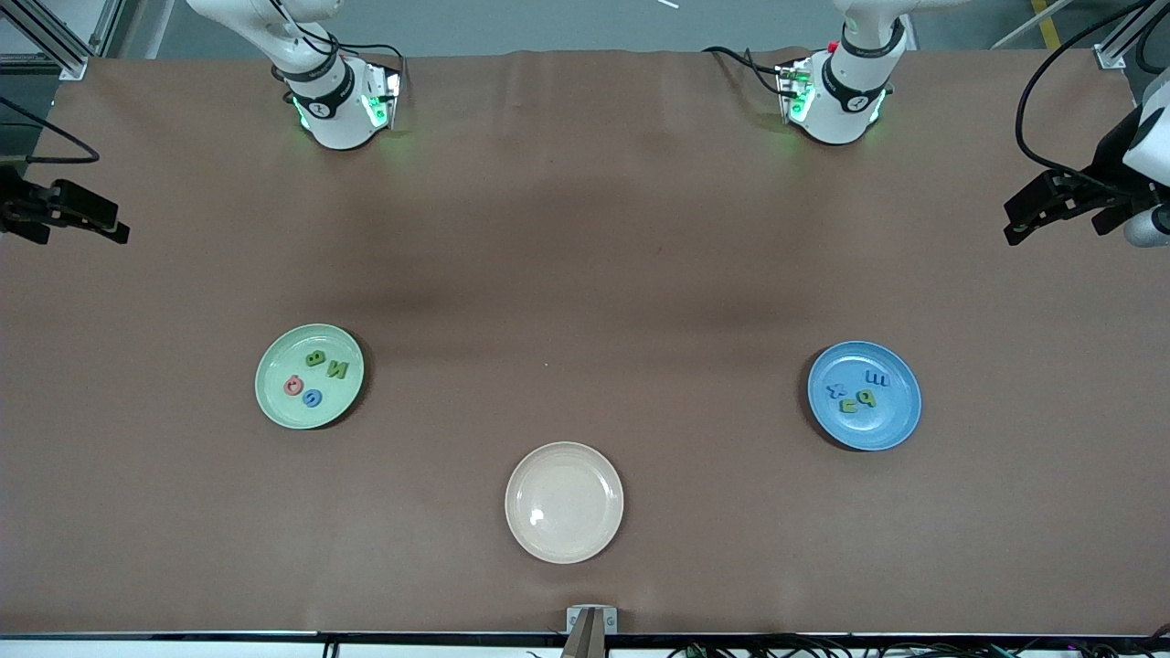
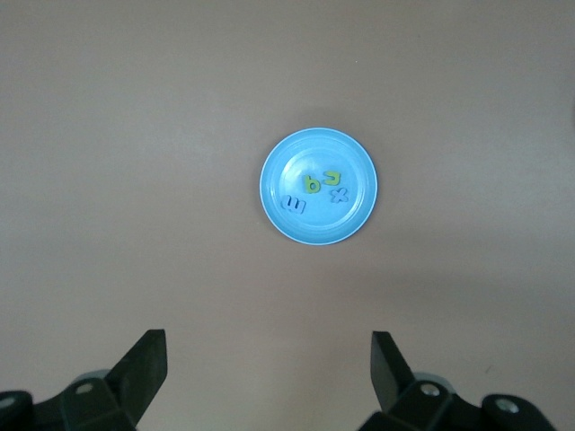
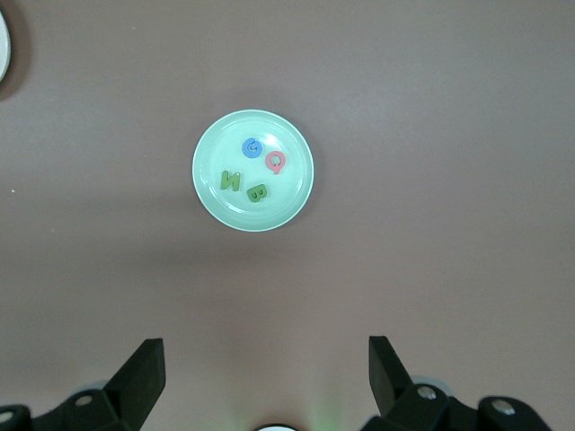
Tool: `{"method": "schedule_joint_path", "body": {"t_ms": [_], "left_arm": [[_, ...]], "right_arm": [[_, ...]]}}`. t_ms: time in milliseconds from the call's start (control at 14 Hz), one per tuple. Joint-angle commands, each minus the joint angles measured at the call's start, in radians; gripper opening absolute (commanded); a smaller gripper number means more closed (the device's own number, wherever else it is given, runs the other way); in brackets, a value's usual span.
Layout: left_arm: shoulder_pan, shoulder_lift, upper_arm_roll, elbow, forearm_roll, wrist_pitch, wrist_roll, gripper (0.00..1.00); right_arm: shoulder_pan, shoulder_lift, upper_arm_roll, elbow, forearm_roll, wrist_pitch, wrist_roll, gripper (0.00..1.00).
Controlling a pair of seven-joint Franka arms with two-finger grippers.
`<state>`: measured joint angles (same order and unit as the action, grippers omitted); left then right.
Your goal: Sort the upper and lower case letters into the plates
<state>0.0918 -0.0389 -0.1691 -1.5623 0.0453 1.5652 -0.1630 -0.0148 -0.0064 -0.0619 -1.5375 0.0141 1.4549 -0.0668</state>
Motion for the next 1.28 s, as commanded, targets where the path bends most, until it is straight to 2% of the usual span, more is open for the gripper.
{"method": "schedule_joint_path", "body": {"t_ms": [0,427,641,926,1140,1211], "left_arm": [[0.008,-0.019,-0.001,-0.002,-0.068,-0.060,0.023,1.00],[0.005,-0.050,-0.009,-0.021,-0.042,-0.076,0.037,1.00],[0.008,-0.104,-0.009,-0.108,-0.044,-0.024,0.037,1.00],[0.008,-0.093,-0.006,-0.093,-0.056,-0.027,0.037,1.00],[0.008,-0.078,-0.003,-0.062,-0.048,-0.028,0.031,1.00],[0.008,-0.063,-0.001,-0.041,-0.044,-0.030,0.030,1.00]], "right_arm": [[0.002,-0.046,0.010,-0.039,-0.019,-0.002,-0.001,1.00],[0.004,-0.075,0.008,-0.061,-0.017,-0.004,0.001,1.00],[0.002,-0.115,0.008,-0.096,-0.016,0.004,0.001,1.00],[0.001,-0.194,0.008,-0.214,-0.016,0.067,0.002,1.00],[0.002,-0.191,0.010,-0.193,-0.016,0.061,0.002,1.00],[0.006,-0.181,0.010,-0.156,-0.016,0.056,0.002,1.00]]}}
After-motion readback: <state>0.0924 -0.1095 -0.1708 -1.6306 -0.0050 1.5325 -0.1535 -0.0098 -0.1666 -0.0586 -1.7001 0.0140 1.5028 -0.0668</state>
